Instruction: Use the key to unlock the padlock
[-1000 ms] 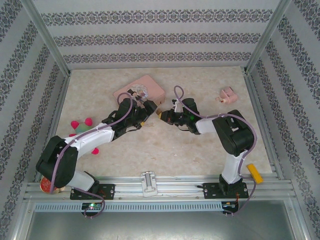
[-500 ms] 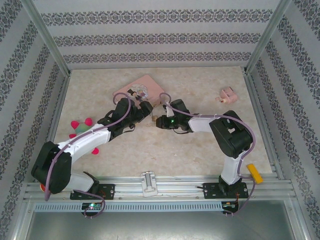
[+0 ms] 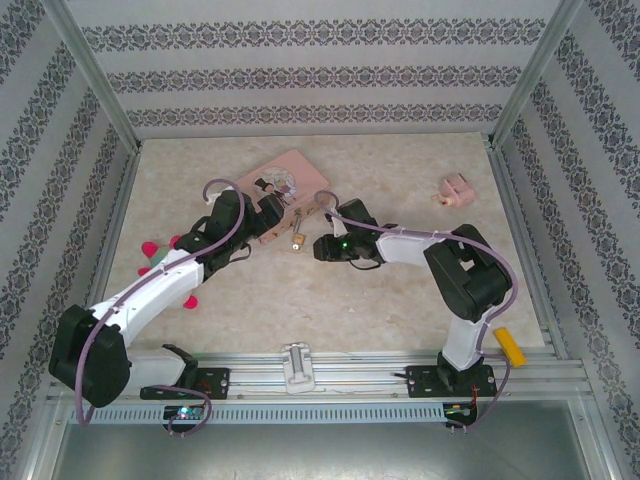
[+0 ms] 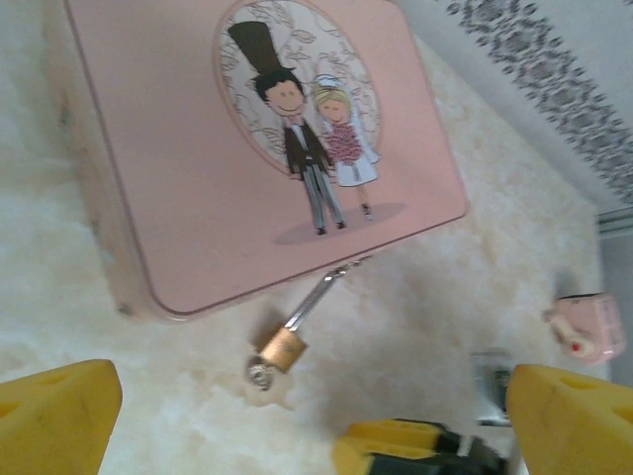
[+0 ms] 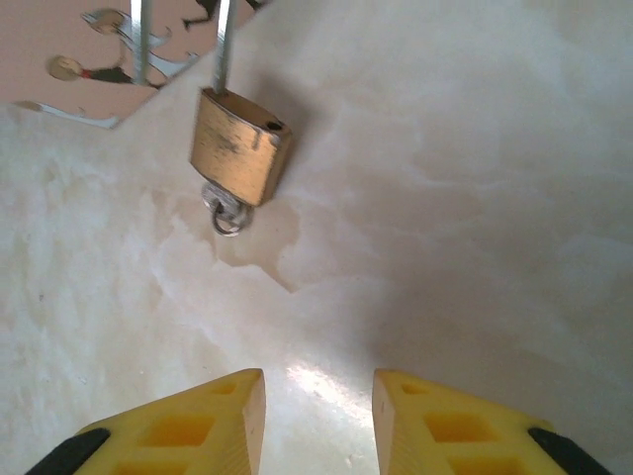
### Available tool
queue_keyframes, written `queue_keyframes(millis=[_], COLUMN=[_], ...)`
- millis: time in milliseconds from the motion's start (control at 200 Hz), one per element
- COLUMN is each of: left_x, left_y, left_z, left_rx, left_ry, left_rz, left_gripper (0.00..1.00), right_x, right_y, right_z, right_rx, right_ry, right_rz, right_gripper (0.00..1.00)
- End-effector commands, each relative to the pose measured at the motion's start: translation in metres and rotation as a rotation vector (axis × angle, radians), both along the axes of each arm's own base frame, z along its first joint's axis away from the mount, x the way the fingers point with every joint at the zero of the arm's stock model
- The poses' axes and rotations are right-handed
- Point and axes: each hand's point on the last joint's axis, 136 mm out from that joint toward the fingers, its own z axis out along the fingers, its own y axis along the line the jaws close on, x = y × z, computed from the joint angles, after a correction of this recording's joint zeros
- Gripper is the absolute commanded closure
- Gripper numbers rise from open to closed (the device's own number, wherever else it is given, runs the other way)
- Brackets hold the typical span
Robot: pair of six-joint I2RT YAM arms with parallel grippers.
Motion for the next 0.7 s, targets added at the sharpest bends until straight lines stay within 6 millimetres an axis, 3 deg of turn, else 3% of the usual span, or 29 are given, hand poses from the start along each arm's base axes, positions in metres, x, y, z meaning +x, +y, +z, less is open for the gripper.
queue_keyframes(millis=[0,145,385,530,695], left_x=[0.007,0.03,0.084,0.109,0.124], left_y=[0.021,0.028,0.029,0.039,0.055], left_z=[0.002,-0.01,-0.035,-0.048,-0.059], left_rx=[0.166,0.261,0.228,0.214,0.279], left_ry=[0.037,0.103,0.131,0.121,0.099], left_rz=[-0.012,-0.041,-0.044,-0.027,0.004], left_gripper=[0.01,0.01,0.01,0.01,0.01], right_x=[0.006,0.009,0.019,0.027,0.035], right_y=[0.003,0.004,0.014,0.022,0.036], right_z=[0.024,0.032,0.035,0.028,0.017], right_rx=[-0.018,-0.056,-0.157,-0.257,-0.338], right_ry=[-0.047,-0.061,-0.101,-0.125,-0.144], right_rz=[-0.014,-0.03,-0.02,0.001,0.041], right_gripper=[0.64,0.56,0.37,0.31,0.29])
